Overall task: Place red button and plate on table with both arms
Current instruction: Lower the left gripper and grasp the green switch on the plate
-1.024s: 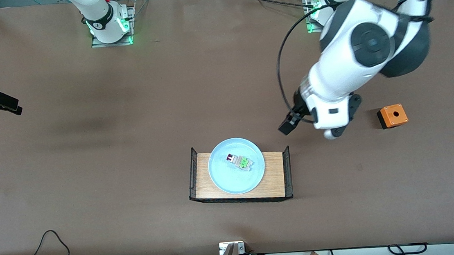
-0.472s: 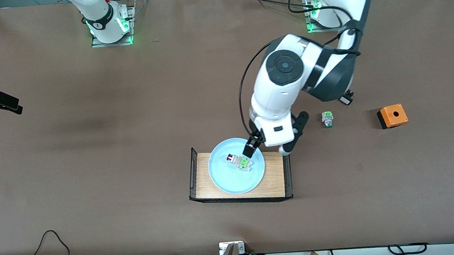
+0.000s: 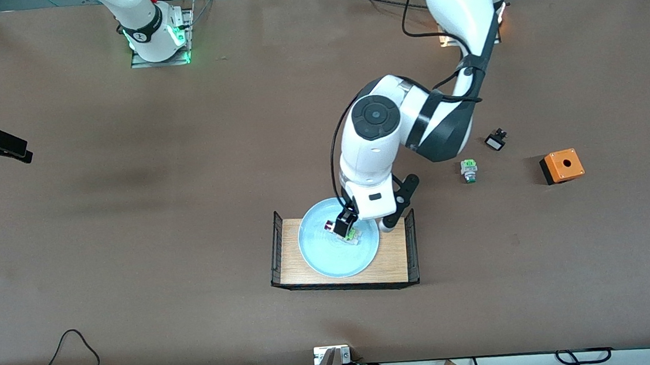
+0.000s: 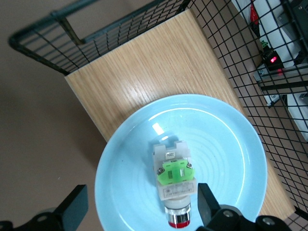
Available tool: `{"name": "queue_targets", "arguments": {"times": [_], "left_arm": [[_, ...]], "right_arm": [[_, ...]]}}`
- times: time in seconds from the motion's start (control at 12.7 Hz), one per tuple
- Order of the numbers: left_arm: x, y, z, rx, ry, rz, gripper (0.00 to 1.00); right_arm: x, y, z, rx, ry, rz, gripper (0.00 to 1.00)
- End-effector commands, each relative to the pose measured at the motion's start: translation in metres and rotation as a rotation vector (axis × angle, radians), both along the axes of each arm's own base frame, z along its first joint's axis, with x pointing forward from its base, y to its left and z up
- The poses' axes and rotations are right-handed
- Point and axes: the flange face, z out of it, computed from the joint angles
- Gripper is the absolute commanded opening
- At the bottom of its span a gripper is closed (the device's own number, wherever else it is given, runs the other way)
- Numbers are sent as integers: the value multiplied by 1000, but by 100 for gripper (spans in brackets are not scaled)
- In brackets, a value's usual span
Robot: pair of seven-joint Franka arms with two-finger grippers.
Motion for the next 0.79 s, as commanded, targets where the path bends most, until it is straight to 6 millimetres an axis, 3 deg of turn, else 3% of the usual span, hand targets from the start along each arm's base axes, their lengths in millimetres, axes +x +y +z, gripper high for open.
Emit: {"name": "queue_targets", "arguments": {"times": [0.0, 0.24, 0.47, 0.71], "left_arm": [[6, -19, 8, 12, -91, 42, 100], [12, -21, 8, -12, -141, 49, 100], [11, -25, -16, 15, -131, 42, 100], [9, -28, -23, 23, -126, 37, 100]], "right_arm": [[-4, 4, 7, 15, 1, 7, 100], [-4, 5, 7, 16, -1, 4, 100], [-4, 5, 7, 19, -1, 4, 100], [-4, 5, 6, 19, 0, 4, 100]]}}
